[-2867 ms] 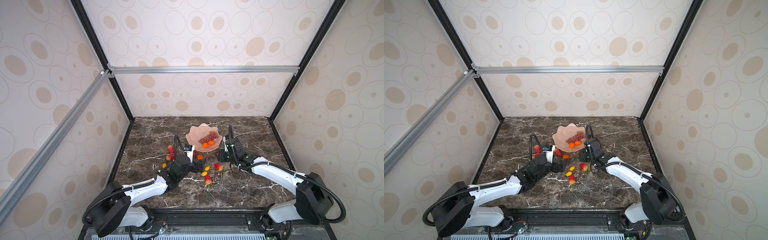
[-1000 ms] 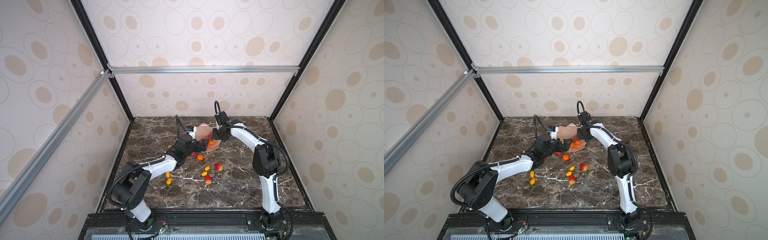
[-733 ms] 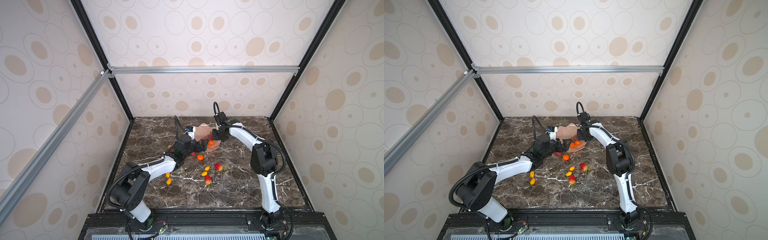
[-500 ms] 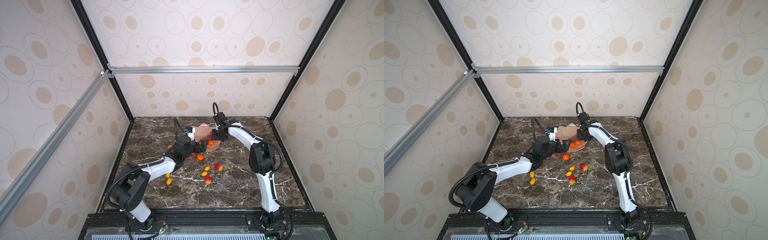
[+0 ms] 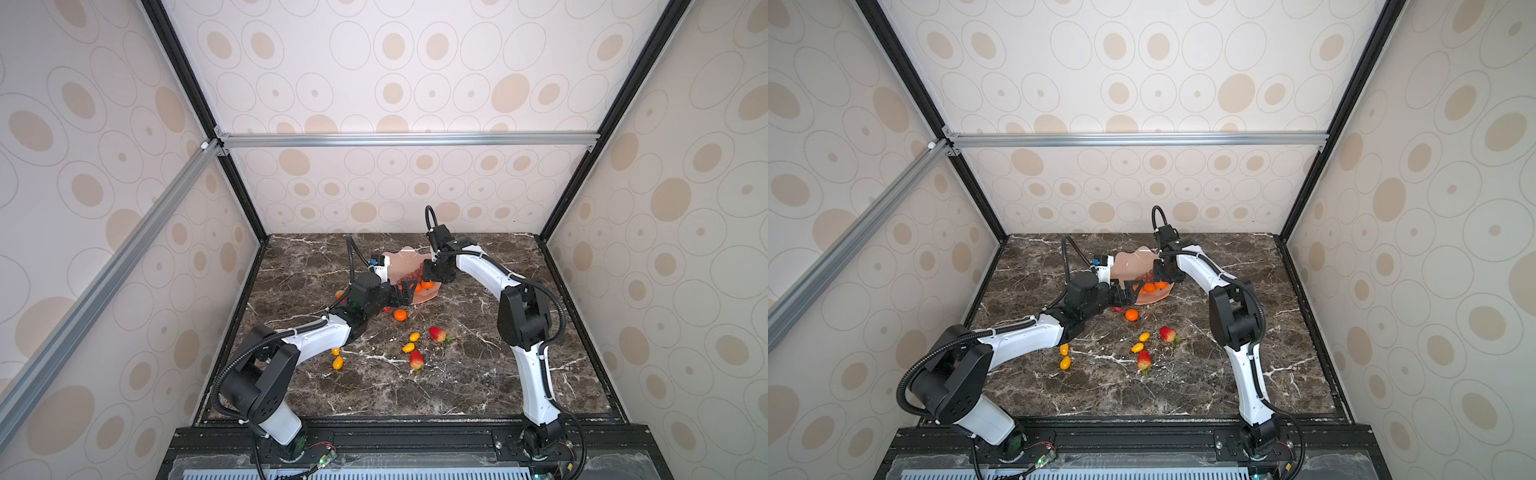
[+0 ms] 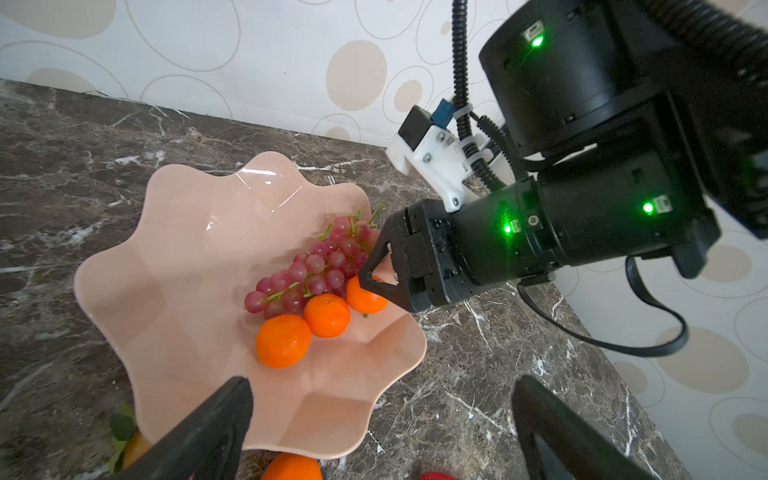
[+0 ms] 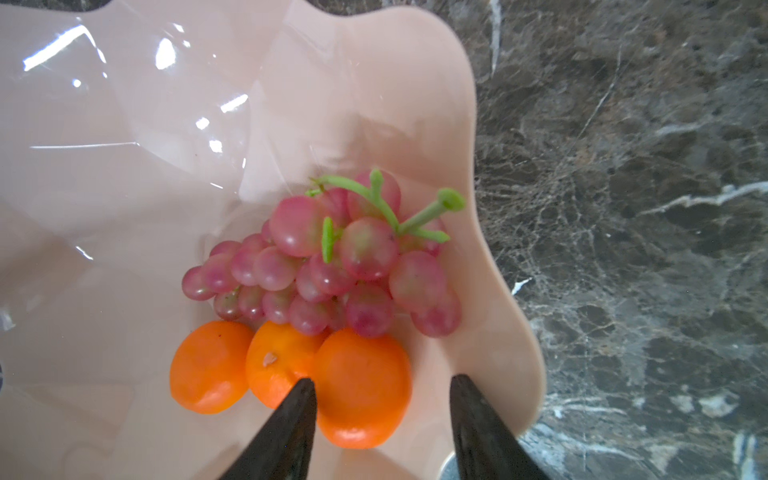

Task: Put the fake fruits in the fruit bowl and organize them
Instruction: 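Lower the tangerine into the bowl beside the others, open right gripper, then move the right gripper down to a tangerine near the bowl's edge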

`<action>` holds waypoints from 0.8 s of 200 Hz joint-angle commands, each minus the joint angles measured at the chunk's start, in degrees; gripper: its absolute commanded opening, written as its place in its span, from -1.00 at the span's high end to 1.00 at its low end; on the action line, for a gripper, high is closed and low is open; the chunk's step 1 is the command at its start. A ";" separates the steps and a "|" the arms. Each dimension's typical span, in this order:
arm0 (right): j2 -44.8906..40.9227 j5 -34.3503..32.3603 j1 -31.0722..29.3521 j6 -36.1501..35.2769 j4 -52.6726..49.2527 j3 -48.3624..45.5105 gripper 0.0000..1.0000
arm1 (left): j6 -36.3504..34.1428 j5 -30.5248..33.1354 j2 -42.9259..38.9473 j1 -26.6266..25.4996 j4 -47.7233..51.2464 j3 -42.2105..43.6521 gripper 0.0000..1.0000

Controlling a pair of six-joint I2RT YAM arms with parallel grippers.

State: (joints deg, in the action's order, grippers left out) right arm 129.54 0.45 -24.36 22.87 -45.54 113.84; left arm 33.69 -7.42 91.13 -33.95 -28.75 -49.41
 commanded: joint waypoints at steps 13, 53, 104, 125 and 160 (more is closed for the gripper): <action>-1.79 0.08 0.29 0.06 -0.96 0.14 -0.11 | 0.86 0.04 -3.81 0.55 -1.57 0.91 -0.96; -9.24 -0.10 0.16 -0.80 2.69 -5.36 -0.14 | -0.20 0.37 -8.02 0.43 0.05 2.56 -0.96; -21.20 -0.68 -2.57 -3.03 8.97 -17.92 -0.14 | -1.63 1.14 -16.72 0.37 3.19 9.02 -0.96; -25.14 -1.59 -4.77 -3.46 11.27 -23.29 -0.14 | -2.29 2.59 -21.08 0.36 4.88 12.53 -0.96; -30.00 -3.60 -9.90 -2.01 14.16 -31.03 -0.13 | -2.41 4.51 -27.44 0.32 8.41 16.72 -0.96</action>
State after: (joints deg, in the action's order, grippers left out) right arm 102.13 -1.02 -30.98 20.67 -33.52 87.26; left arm 32.56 -5.06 67.42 -33.95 -23.75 -34.28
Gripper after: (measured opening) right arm 0.567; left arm 0.982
